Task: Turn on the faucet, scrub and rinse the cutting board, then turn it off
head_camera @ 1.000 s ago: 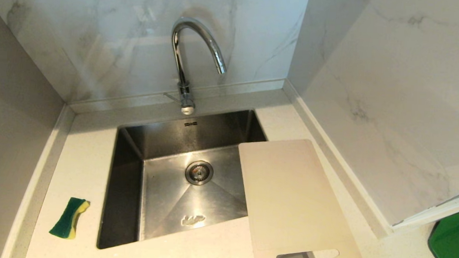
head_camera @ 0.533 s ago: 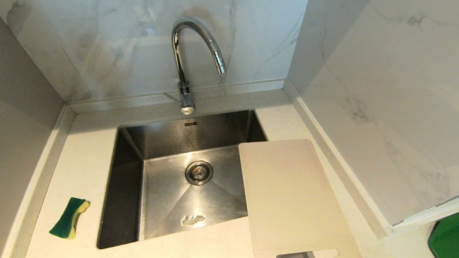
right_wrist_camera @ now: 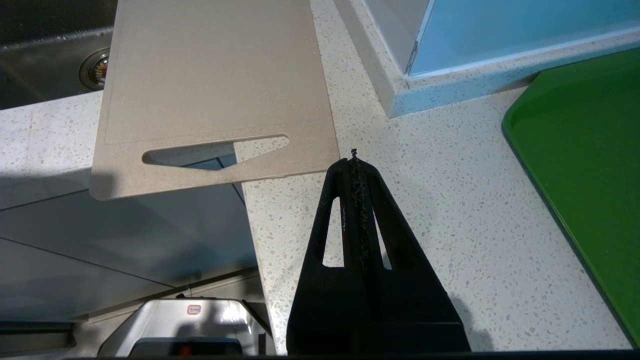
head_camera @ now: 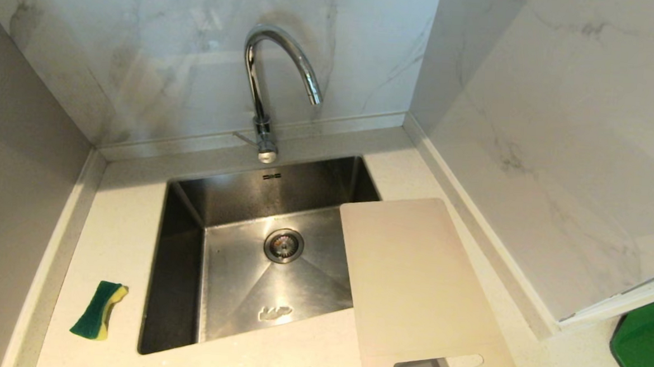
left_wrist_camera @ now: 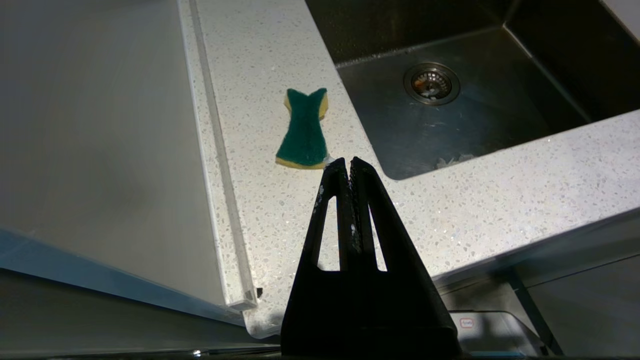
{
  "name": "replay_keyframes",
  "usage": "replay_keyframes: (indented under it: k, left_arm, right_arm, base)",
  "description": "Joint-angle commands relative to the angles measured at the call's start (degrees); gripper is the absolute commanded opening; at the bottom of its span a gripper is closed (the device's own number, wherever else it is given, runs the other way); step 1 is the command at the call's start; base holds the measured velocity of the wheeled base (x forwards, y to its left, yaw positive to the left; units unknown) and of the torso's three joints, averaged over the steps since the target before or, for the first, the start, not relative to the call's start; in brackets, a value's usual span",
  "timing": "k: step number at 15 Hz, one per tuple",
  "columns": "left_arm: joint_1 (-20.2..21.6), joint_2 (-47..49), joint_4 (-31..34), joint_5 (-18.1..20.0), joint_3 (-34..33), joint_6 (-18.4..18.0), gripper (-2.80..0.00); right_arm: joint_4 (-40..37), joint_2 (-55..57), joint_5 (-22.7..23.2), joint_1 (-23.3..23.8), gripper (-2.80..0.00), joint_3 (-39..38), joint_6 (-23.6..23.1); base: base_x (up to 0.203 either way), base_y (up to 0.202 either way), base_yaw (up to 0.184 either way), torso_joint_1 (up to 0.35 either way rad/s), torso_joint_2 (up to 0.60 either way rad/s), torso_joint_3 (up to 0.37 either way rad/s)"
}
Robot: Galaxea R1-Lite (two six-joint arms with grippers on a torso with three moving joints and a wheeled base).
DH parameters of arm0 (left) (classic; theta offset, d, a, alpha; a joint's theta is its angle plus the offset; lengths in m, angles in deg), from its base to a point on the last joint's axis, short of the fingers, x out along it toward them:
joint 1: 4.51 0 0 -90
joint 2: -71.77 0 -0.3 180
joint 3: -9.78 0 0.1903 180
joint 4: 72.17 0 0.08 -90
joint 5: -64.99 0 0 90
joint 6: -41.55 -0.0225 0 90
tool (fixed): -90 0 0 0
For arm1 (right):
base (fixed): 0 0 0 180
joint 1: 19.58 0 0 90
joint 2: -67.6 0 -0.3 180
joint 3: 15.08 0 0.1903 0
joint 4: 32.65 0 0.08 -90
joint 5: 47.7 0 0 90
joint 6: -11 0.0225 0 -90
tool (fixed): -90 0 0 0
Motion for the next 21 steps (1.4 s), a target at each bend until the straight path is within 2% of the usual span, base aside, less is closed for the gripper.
replay_keyframes:
  k: [1,21]
  left_arm:
    - [-0.02,-0.01,-0.09,-0.01,-0.18,0.34,-2.8]
    - [-0.02,-0.01,-0.18,-0.01,-0.18,0.69,-2.8]
  right_arm:
    - [0.05,-0.02,-0.02,0.0,-2.8,0.0,0.08]
    - [0.05,0.06,-0.09,0.0,-2.8,0.0,0.17]
  base:
    - [0.0,0.0,0.0,0.0,0.0,0.0]
    - [0.0,0.0,0.0,0.0,0.0,0.0]
